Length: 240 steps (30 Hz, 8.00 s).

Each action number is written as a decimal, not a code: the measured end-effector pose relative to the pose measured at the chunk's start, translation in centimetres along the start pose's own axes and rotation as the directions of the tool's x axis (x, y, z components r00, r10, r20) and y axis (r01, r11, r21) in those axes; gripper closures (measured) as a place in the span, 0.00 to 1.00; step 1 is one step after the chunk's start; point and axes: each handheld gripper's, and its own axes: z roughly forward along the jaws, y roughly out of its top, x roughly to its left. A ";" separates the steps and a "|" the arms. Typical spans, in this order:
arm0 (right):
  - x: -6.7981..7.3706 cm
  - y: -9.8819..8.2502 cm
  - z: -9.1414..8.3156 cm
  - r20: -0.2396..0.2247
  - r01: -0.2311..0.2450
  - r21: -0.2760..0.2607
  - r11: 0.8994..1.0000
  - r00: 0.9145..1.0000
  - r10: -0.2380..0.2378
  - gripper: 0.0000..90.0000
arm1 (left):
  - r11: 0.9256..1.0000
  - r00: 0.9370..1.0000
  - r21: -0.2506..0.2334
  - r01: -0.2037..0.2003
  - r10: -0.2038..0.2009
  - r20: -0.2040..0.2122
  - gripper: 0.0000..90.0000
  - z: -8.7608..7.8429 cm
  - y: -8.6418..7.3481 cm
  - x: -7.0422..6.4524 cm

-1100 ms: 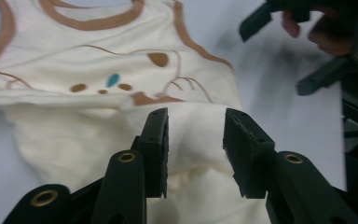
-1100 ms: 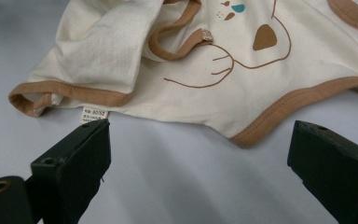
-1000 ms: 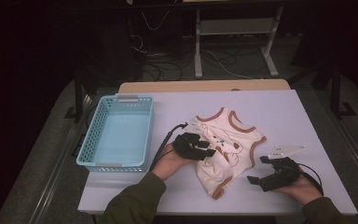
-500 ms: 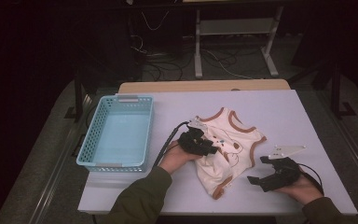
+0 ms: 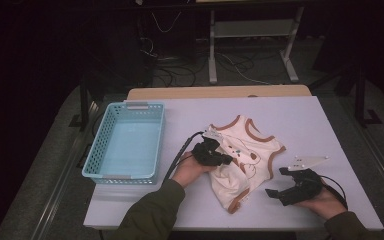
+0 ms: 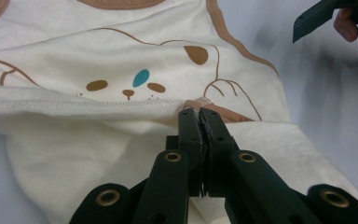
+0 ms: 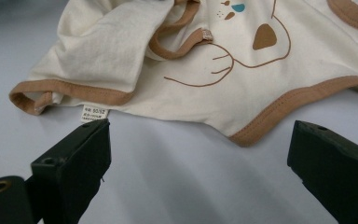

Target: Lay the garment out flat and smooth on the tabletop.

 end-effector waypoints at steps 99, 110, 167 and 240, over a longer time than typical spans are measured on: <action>0.1 0.1 0.6 0.004 0.002 0.013 1.000 1.000 -0.002 0.07 | 0.994 0.991 0.042 -0.099 0.103 -0.088 0.91 -0.6 -1.9 -6.3; 0.1 0.1 0.5 0.005 0.000 0.010 1.000 1.000 0.000 0.07 | 0.999 0.992 -0.021 -0.043 0.040 -0.123 0.97 -3.2 -2.2 -5.0; -1.7 1.3 2.6 0.104 -0.031 0.093 0.995 0.994 0.021 0.91 | 0.994 0.981 -0.109 0.002 -0.023 -0.191 0.11 -6.4 -5.1 -3.4; -8.4 6.2 0.5 0.097 -0.154 -0.063 0.986 0.982 0.160 0.46 | 0.997 0.987 -0.070 -0.013 0.002 -0.162 0.08 -5.6 -5.6 -3.5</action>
